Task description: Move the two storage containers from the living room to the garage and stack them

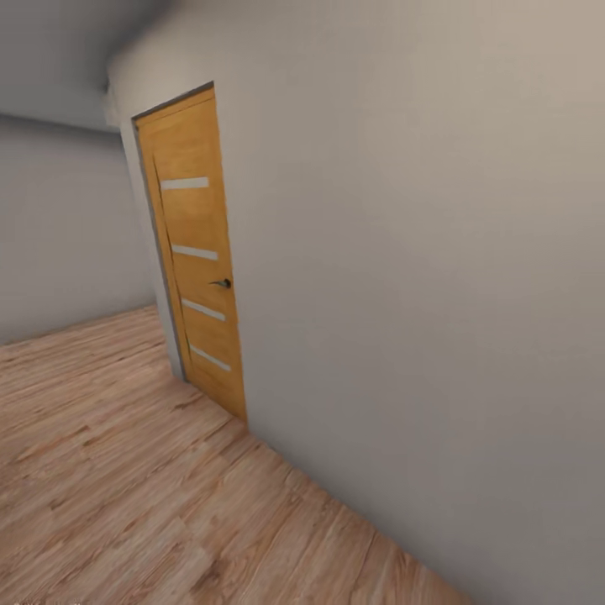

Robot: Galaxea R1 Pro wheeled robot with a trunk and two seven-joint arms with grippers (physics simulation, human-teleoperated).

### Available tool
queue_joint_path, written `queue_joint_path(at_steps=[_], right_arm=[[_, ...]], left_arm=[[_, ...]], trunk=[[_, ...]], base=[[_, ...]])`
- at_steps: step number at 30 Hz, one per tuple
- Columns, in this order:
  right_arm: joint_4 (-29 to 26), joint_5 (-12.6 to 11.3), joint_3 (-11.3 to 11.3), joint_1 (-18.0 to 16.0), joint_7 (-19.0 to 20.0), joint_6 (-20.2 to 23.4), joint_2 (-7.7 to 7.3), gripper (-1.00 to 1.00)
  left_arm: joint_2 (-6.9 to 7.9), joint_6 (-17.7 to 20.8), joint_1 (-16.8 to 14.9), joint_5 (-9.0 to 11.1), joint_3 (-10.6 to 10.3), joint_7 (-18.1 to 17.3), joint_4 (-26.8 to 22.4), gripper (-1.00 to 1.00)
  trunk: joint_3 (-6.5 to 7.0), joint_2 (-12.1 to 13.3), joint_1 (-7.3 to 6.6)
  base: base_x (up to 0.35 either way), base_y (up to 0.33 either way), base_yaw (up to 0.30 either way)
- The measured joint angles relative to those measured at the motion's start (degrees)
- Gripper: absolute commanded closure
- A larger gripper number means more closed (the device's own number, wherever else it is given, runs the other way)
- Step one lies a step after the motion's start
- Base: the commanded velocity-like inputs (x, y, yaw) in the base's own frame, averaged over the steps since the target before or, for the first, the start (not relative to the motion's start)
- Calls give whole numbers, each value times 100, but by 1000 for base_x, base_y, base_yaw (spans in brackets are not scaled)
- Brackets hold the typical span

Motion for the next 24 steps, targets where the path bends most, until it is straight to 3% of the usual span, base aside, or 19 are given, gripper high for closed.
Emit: queue_joint_path(at_steps=[24], right_arm=[[0, 0, 0, 0, -10, 0, 0, -100]], left_arm=[[9, 0, 0, 0, 9, 5, 0, -100]], trunk=[[0, 0, 0]], base=[[325, 0, 300]])
